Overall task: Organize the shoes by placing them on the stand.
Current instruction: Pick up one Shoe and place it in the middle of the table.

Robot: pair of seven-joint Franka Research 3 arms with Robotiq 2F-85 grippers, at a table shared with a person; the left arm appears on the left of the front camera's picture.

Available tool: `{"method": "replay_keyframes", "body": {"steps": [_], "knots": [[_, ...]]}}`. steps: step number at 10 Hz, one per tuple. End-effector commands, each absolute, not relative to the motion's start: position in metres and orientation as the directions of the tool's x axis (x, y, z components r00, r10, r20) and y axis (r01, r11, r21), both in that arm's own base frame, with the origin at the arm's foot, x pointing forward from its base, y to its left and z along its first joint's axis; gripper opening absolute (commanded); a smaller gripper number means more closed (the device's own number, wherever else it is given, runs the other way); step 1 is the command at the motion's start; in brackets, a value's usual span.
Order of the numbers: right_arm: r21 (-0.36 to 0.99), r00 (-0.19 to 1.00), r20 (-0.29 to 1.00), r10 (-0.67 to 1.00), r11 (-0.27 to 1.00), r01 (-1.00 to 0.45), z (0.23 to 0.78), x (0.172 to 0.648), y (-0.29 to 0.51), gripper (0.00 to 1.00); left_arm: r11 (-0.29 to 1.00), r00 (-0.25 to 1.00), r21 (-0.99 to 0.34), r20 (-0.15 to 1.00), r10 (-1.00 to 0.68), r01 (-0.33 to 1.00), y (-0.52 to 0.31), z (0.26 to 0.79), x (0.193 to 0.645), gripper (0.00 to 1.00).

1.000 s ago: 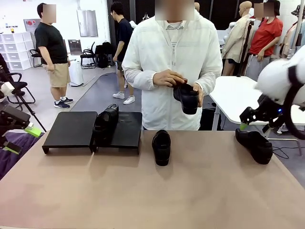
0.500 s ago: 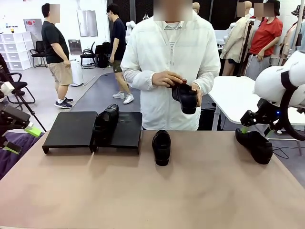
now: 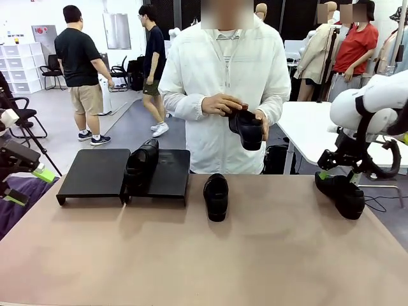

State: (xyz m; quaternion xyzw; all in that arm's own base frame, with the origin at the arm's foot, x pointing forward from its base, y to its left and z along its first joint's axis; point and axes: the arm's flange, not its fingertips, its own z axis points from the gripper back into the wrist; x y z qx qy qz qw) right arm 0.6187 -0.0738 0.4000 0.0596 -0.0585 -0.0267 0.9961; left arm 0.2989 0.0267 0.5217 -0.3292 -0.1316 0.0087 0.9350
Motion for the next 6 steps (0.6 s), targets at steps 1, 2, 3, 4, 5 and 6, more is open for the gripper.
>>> {"method": "replay_keyframes", "body": {"steps": [1, 2, 3, 4, 5, 6], "knots": [[0.125, 0.992, 0.106, -0.064, 0.991, 0.05, 0.398, 0.646, -0.08, 1.0, 0.779, 0.966, -0.621, 0.241, 0.092, 0.081, 0.03, 0.522, 0.299, 1.0], [0.129, 0.993, 0.086, -0.086, 0.989, 0.074, 0.391, 0.651, -0.083, 1.0, 0.779, 0.966, -0.621, 0.241, 0.092, 0.081, 0.03, 0.522, 0.299, 1.0], [0.131, 0.993, 0.07, -0.095, 0.988, 0.085, 0.382, 0.655, -0.084, 1.0, 0.779, 0.966, -0.621, 0.241, 0.092, 0.081, 0.03, 0.522, 0.299, 1.0], [0.141, 0.994, 0.065, -0.093, 0.986, 0.083, 0.377, 0.657, -0.084, 1.0, 0.779, 0.966, -0.621, 0.241, 0.092, 0.081, 0.03, 0.522, 0.299, 1.0], [0.138, 0.995, 0.045, -0.093, 0.987, 0.086, 0.37, 0.657, -0.082, 1.0, 0.779, 0.966, -0.621, 0.241, 0.092, 0.081, 0.03, 0.522, 0.299, 1.0], [0.141, 0.996, 0.031, -0.083, 0.987, 0.077, 0.361, 0.658, -0.081, 1.0, 0.779, 0.966, -0.621, 0.241, 0.092, 0.081, 0.03, 0.522, 0.299, 1.0]]}}
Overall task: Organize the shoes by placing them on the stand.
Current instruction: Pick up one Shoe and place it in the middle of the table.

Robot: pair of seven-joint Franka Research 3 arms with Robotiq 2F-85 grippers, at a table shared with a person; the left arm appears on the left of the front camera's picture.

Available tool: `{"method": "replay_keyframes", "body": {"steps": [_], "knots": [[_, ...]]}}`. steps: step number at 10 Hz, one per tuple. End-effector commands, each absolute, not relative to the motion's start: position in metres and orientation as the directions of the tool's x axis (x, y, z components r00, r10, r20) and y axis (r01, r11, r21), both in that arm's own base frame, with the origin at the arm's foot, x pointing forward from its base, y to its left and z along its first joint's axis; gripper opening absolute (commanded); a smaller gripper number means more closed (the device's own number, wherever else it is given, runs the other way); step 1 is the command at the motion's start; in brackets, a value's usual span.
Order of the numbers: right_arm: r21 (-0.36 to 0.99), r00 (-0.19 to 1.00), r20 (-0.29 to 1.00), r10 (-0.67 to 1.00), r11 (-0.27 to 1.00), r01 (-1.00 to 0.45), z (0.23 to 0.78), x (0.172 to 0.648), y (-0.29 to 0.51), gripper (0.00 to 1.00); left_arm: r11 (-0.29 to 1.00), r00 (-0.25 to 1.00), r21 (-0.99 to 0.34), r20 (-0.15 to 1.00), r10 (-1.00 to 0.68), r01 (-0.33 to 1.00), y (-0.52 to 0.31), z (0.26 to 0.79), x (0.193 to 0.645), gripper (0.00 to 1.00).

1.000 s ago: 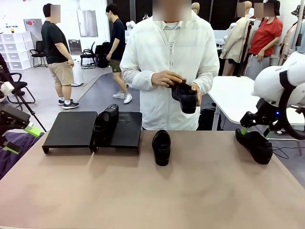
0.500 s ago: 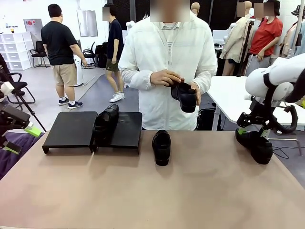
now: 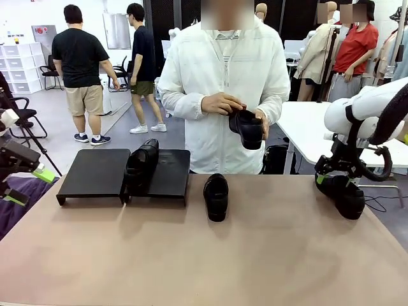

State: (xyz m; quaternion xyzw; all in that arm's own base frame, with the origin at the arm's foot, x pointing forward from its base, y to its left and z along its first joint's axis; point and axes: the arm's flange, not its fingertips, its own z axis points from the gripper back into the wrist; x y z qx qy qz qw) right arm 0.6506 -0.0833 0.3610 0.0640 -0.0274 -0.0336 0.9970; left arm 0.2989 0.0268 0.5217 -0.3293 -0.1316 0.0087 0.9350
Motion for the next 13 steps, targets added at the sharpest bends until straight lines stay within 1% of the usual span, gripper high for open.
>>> {"method": "replay_keyframes", "body": {"steps": [1, 3, 4, 5, 6, 13], "knots": [[0.143, 0.996, 0.012, -0.086, 0.986, 0.083, 0.354, 0.659, -0.081, 1.0, 0.779, 0.966, -0.621, 0.241, 0.092, 0.081, 0.03, 0.522, 0.299, 1.0], [0.15, 0.996, 0.003, -0.085, 0.985, 0.084, 0.349, 0.661, -0.081, 1.0, 0.779, 0.966, -0.621, 0.241, 0.092, 0.081, 0.03, 0.522, 0.299, 1.0], [0.153, 0.997, -0.003, -0.078, 0.985, 0.078, 0.35, 0.661, -0.08, 0.4, 0.779, 0.966, -0.621, 0.241, 0.092, 0.081, 0.03, 0.522, 0.299, 1.0], [0.157, 0.998, 0.0, -0.07, 0.985, 0.069, 0.35, 0.66, -0.08, 0.0, 0.779, 0.966, -0.621, 0.241, 0.092, 0.081, 0.03, 0.522, 0.299, 1.0], [0.132, 0.996, -0.001, -0.089, 0.987, 0.088, 0.349, 0.663, -0.08, 0.0, 0.779, 0.966, -0.621, 0.241, 0.092, 0.081, 0.03, 0.522, 0.299, 1.0], [0.162, 0.995, 0.024, -0.095, 0.983, 0.09, 0.354, 0.655, -0.092, 0.0, 0.779, 0.966, -0.621, 0.241, 0.092, 0.081, 0.03, 0.522, 0.299, 1.0]]}}
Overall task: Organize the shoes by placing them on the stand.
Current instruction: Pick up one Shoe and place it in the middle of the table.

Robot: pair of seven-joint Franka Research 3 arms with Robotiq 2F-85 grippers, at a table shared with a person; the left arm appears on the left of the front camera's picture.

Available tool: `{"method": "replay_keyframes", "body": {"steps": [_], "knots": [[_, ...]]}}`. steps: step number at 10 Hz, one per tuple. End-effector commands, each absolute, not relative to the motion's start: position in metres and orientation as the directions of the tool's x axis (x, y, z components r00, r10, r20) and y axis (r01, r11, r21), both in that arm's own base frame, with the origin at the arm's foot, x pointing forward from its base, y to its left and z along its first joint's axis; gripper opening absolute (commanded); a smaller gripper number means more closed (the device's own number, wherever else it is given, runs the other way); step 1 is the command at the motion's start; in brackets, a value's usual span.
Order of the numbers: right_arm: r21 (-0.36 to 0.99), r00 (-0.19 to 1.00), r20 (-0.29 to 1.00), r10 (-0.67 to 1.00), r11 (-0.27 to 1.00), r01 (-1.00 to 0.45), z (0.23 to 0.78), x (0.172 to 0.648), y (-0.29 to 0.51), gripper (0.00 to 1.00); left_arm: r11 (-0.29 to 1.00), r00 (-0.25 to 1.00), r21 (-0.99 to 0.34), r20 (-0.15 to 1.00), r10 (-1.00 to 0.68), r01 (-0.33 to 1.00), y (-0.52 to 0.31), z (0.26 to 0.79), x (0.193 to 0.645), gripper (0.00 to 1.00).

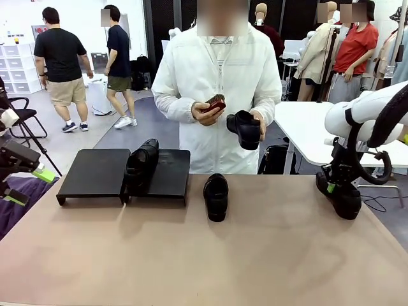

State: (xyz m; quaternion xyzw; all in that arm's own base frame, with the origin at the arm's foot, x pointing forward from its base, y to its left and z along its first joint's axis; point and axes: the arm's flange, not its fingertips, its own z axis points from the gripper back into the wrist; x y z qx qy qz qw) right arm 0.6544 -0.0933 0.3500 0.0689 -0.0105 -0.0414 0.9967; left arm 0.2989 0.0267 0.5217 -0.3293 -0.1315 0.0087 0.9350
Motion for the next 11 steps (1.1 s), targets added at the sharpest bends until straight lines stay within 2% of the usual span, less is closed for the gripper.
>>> {"method": "replay_keyframes", "body": {"steps": [1, 3, 4, 5, 6, 7, 9, 10, 11], "knots": [[0.171, 0.995, 0.037, -0.095, 0.981, 0.088, 0.357, 0.651, -0.094, 0.0, 0.779, 0.966, -0.621, 0.241, 0.092, 0.081, 0.03, 0.522, 0.299, 1.0], [0.211, 0.992, 0.053, -0.112, 0.973, 0.099, 0.378, 0.638, -0.103, 0.0, 0.779, 0.966, -0.621, 0.241, 0.092, 0.081, 0.03, 0.522, 0.299, 1.0], [0.266, 0.981, 0.007, -0.195, 0.946, 0.186, 0.409, 0.619, -0.103, 0.0, 0.779, 0.966, -0.621, 0.241, 0.092, 0.081, 0.03, 0.522, 0.299, 1.0], [0.291, 0.971, 0.032, -0.239, 0.931, 0.22, 0.441, 0.592, -0.1, 0.0, 0.779, 0.966, -0.621, 0.241, 0.092, 0.081, 0.03, 0.522, 0.299, 1.0], [0.315, 0.949, -0.028, -0.314, 0.898, 0.306, 0.471, 0.559, -0.094, 0.0, 0.779, 0.966, -0.621, 0.241, 0.092, 0.081, 0.03, 0.522, 0.299, 1.0], [0.345, 0.907, 0.005, -0.421, 0.852, 0.394, 0.492, 0.526, -0.086, 0.0, 0.779, 0.966, -0.621, 0.241, 0.092, 0.081, 0.03, 0.522, 0.299, 1.0], [0.383, 0.903, 0.038, -0.427, 0.841, 0.382, 0.509, 0.469, -0.074, 0.0, 0.779, 0.966, -0.621, 0.241, 0.092, 0.081, 0.03, 0.522, 0.299, 1.0], [0.374, 0.839, 0.148, -0.523, 0.815, 0.442, 0.508, 0.453, -0.072, 0.0, 0.779, 0.966, -0.621, 0.241, 0.092, 0.081, 0.03, 0.522, 0.299, 1.0], [0.379, 0.819, 0.179, -0.545, 0.807, 0.454, 0.502, 0.462, -0.081, 0.0, 0.779, 0.966, -0.621, 0.241, 0.092, 0.081, 0.03, 0.522, 0.299, 1.0]]}}
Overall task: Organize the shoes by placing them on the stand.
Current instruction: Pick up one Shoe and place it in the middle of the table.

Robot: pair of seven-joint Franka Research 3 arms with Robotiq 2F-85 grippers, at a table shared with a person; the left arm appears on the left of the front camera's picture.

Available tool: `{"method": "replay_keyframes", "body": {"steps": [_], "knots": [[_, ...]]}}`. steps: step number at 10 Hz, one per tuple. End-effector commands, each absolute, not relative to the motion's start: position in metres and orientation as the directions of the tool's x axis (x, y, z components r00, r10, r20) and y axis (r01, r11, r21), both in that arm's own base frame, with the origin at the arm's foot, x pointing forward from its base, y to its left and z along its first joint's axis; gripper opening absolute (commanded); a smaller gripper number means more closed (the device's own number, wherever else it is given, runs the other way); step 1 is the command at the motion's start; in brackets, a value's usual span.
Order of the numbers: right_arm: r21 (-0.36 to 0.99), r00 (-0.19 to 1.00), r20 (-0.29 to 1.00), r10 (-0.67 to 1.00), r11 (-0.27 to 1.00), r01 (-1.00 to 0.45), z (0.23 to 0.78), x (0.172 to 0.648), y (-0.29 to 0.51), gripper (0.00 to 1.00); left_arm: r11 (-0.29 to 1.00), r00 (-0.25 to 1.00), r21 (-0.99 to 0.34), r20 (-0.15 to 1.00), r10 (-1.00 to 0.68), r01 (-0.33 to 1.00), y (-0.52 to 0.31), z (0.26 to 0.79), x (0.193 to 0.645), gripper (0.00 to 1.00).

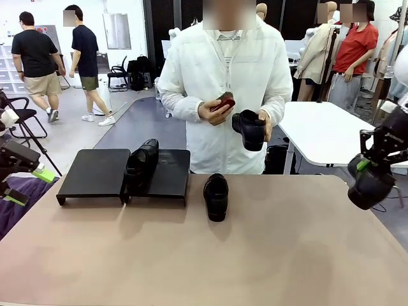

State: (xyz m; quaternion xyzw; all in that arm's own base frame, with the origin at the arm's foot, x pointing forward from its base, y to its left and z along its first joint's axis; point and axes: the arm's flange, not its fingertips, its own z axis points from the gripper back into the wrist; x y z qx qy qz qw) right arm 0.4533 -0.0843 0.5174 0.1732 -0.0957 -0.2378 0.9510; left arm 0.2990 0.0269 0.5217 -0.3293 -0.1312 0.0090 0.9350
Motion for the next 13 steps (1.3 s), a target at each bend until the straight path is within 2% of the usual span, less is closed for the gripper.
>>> {"method": "replay_keyframes", "body": {"steps": [1, 5, 7, 8, 10, 11, 13], "knots": [[0.366, 0.894, 0.04, -0.446, 0.839, 0.402, 0.52, 0.468, -0.084, 0.0, 0.779, 0.966, -0.621, 0.241, 0.092, 0.081, 0.03, 0.522, 0.299, 1.0], [0.363, 0.882, 0.054, -0.468, 0.832, 0.419, 0.508, 0.458, -0.082, 0.0, 0.779, 0.966, -0.621, 0.241, 0.092, 0.081, 0.03, 0.522, 0.299, 1.0], [0.352, 0.926, 0.089, -0.368, 0.881, 0.316, 0.515, 0.462, -0.012, 0.0, 0.779, 0.966, -0.621, 0.241, 0.092, 0.081, 0.03, 0.522, 0.299, 1.0], [0.357, 0.937, 0.078, -0.34, 0.887, 0.292, 0.52, 0.458, -0.005, 0.0, 0.779, 0.966, -0.621, 0.241, 0.092, 0.081, 0.03, 0.522, 0.299, 1.0], [0.425, 0.925, -0.04, -0.377, 0.832, 0.357, 0.524, 0.442, -0.057, 0.0, 0.779, 0.966, -0.621, 0.241, 0.092, 0.081, 0.03, 0.522, 0.299, 1.0], [0.401, 0.903, -0.058, -0.426, 0.818, 0.411, 0.524, 0.425, -0.089, 0.0, 0.779, 0.966, -0.621, 0.241, 0.092, 0.081, 0.03, 0.522, 0.299, 1.0], [0.394, 0.88, 0.006, -0.476, 0.81, 0.435, 0.519, 0.404, -0.113, 0.0, 0.779, 0.966, -0.621, 0.241, 0.092, 0.081, 0.03, 0.522, 0.299, 1.0]]}}
